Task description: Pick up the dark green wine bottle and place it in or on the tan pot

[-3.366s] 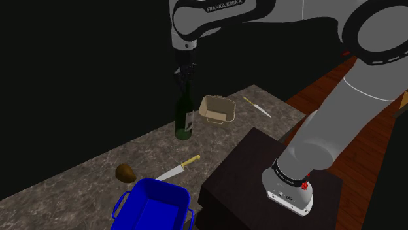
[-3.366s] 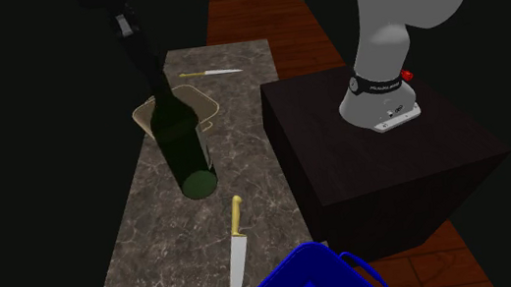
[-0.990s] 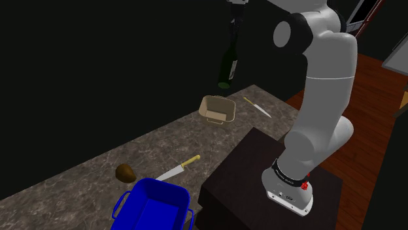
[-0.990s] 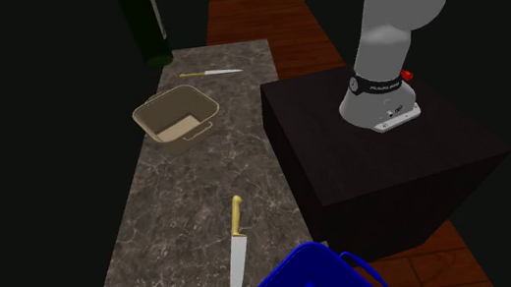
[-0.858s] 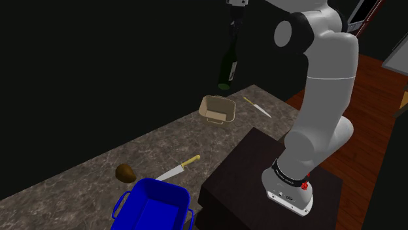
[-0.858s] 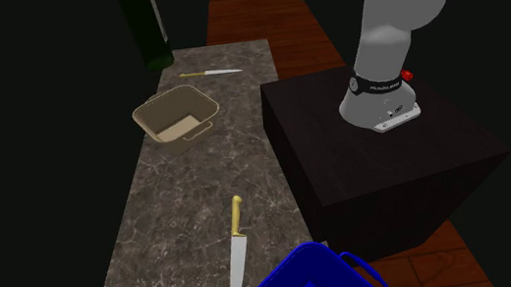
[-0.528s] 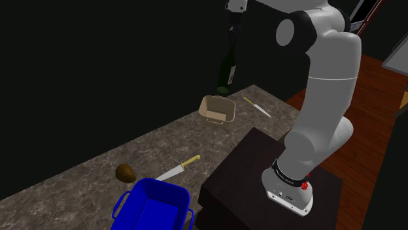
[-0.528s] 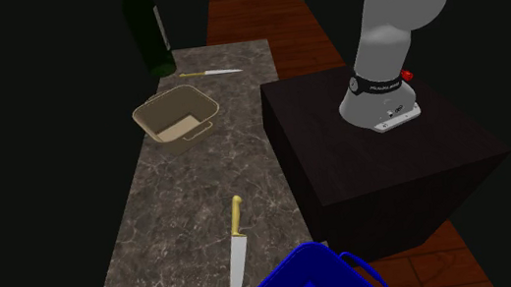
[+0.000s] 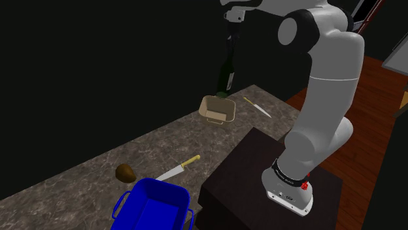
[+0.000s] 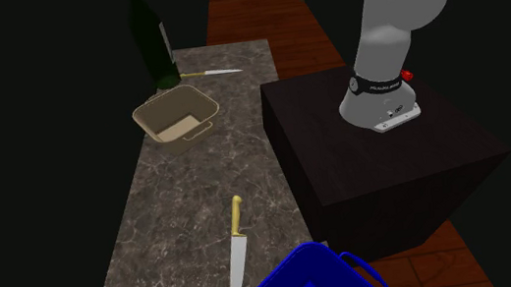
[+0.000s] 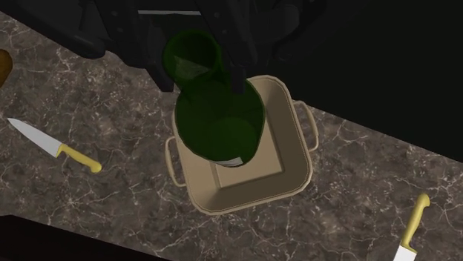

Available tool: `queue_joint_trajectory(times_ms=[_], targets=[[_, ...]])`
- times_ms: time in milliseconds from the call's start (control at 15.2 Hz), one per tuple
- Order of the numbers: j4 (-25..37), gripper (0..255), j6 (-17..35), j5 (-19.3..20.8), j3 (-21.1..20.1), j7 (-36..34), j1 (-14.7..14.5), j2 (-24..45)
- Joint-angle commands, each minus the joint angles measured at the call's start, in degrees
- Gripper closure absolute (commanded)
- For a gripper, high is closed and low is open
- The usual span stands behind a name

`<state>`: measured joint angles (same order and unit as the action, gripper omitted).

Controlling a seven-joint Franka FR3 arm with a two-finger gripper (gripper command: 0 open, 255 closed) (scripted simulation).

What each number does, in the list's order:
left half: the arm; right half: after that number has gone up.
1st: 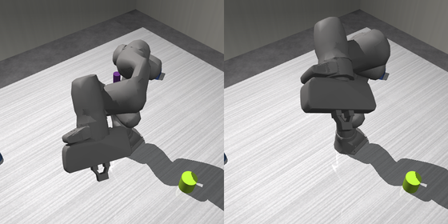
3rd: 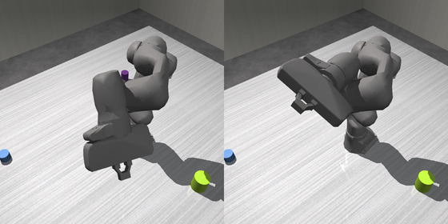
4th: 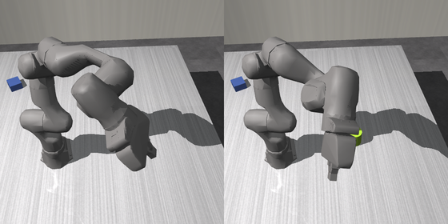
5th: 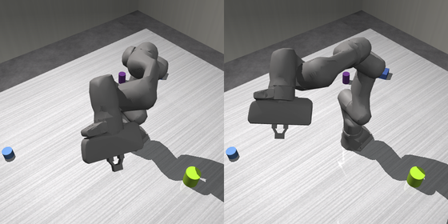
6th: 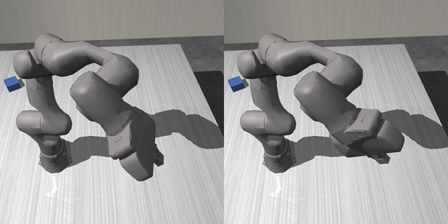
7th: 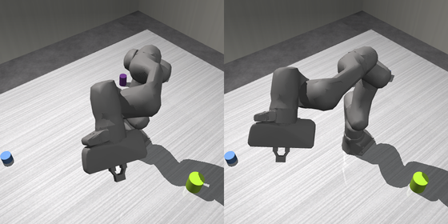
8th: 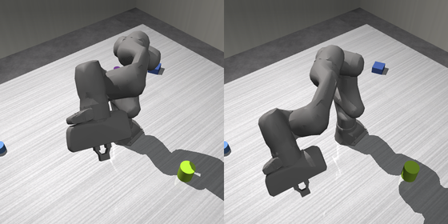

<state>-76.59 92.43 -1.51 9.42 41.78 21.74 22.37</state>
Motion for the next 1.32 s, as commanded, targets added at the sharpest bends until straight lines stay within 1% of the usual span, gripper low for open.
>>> queue_joint_trajectory(times_ms=[0, 594, 1254], targets=[[-1.75, 255, 1.57, 0.03, -0.03, -0.09, -0.11, -0.24], [-8.28, 255, 8.37, -0.03, -0.12, -0.17, -0.28, 0.04], [-13.71, 255, 15.36, -0.29, -0.27, -0.16, -0.32, 1.61]])
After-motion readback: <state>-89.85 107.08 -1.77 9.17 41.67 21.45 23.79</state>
